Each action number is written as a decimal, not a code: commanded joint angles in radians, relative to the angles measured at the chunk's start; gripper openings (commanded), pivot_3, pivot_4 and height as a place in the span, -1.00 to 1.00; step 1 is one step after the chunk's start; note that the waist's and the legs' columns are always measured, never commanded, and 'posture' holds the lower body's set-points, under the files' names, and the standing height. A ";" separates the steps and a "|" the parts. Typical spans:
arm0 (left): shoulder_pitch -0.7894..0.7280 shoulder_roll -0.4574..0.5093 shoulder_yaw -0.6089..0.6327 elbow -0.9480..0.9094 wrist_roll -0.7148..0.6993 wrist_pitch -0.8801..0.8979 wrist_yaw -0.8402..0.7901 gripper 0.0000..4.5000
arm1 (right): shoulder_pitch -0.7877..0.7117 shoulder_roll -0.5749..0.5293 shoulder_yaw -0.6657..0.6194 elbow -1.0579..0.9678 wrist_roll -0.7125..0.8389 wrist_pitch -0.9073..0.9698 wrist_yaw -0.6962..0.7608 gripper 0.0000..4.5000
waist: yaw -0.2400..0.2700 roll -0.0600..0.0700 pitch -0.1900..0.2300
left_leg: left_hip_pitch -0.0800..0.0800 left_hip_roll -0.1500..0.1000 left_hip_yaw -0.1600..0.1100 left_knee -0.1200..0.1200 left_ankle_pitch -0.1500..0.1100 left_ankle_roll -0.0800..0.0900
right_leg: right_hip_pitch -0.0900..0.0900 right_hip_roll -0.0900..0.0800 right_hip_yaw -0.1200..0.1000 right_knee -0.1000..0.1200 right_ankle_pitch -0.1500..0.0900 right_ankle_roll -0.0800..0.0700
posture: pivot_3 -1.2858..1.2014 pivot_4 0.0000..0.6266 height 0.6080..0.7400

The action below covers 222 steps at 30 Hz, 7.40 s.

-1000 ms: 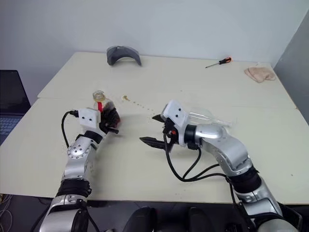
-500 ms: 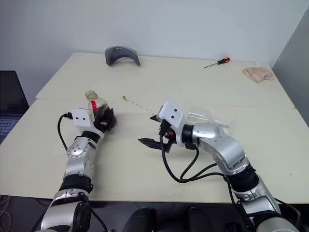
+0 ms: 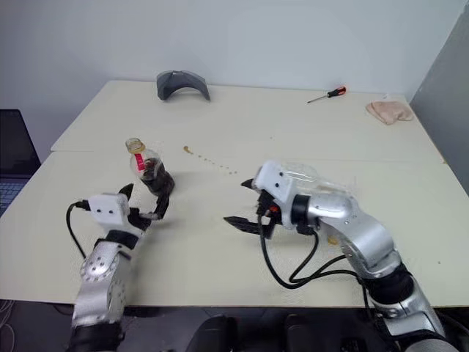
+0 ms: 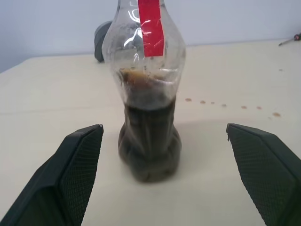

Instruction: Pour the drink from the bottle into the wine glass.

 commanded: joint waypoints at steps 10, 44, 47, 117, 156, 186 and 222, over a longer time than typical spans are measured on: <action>-0.076 0.187 -0.248 -0.136 -0.022 0.166 -0.344 0.99 | 0.061 -0.333 0.079 0.033 -0.455 -0.117 -0.138 1.00 | 0.006 0.000 0.000 | 0.001 -0.001 0.000 0.000 0.000 0.000 | 0.000 0.001 0.000 0.000 0.000 0.000 | 0.03 -0.52 1.00; -0.382 0.067 -0.464 -0.022 0.021 0.207 -0.490 1.00 | 0.011 -0.057 0.279 0.550 -1.141 -0.327 -0.368 0.12 | -0.012 0.001 0.000 | 0.001 0.001 0.001 0.000 0.000 -0.001 | -0.001 0.004 0.002 0.001 -0.001 0.000 | 0.03 -0.52 1.00; -0.378 0.065 -0.464 -0.027 0.018 0.214 -0.490 1.00 | 0.015 -0.045 0.265 0.541 -1.136 -0.332 -0.353 -0.37 | -0.012 0.001 0.000 | 0.001 0.001 0.001 0.000 0.000 -0.001 | -0.001 0.004 0.002 0.001 -0.001 0.000 | 0.03 -0.52 1.00; -0.226 0.422 0.031 -0.292 -0.450 0.555 -0.506 1.00 | 0.105 0.524 -0.072 0.858 -0.316 -0.871 -0.159 0.98 | -0.020 0.002 0.001 | 0.001 0.001 0.000 -0.001 0.000 -0.001 | 0.000 0.003 0.001 0.001 0.000 -0.001 | 0.03 -0.52 1.00; -0.199 0.418 -0.111 -0.228 -0.231 0.601 -0.392 1.00 | -0.418 0.176 -0.098 0.630 -0.151 0.078 -0.030 0.98 | -0.020 0.002 0.001 | 0.001 0.001 0.000 -0.002 0.000 0.000 | -0.001 0.003 0.001 0.001 -0.001 -0.001 | 0.03 -0.52 1.00; -0.178 0.406 -0.143 -0.258 -0.201 0.583 -0.398 1.00 | -0.966 0.502 0.061 1.769 -0.523 -0.423 0.033 0.98 | -0.023 0.003 0.002 | 0.000 0.001 0.001 -0.003 0.000 0.000 | -0.002 0.001 0.001 0.001 0.000 -0.002 | 0.03 -0.52 1.00; -0.211 0.400 -0.172 -0.251 -0.185 0.578 -0.420 1.00 | -0.850 0.304 0.282 1.675 -0.881 -0.743 0.221 -0.97 | -0.017 0.003 0.002 | 0.000 -0.001 0.000 -0.002 0.000 0.000 | -0.002 0.000 0.000 0.001 0.000 -0.002 | 0.03 -0.52 1.00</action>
